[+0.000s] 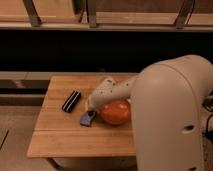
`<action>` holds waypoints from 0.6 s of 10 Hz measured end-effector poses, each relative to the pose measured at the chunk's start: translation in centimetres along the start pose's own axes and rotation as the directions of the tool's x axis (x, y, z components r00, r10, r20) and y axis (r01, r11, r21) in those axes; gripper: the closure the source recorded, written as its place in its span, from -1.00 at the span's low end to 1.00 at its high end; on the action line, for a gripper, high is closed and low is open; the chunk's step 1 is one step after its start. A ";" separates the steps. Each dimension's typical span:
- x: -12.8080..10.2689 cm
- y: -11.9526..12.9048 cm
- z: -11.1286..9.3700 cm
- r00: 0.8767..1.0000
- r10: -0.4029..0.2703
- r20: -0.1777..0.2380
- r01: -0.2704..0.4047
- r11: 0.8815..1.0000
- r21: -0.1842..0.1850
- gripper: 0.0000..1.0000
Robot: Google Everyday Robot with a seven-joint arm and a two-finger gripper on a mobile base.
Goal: Place the pepper on the white sponge
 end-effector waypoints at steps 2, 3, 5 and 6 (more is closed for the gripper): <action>0.7 2.1 0.3 0.999 -0.044 -0.028 0.043 0.998 -0.036 1.00; 1.4 3.6 0.5 0.995 -0.085 -0.054 0.081 0.995 -0.059 0.95; 2.5 5.1 0.7 0.985 -0.142 -0.097 0.134 0.987 -0.084 0.90; 2.7 5.3 0.8 0.983 -0.150 -0.102 0.141 0.986 -0.088 0.90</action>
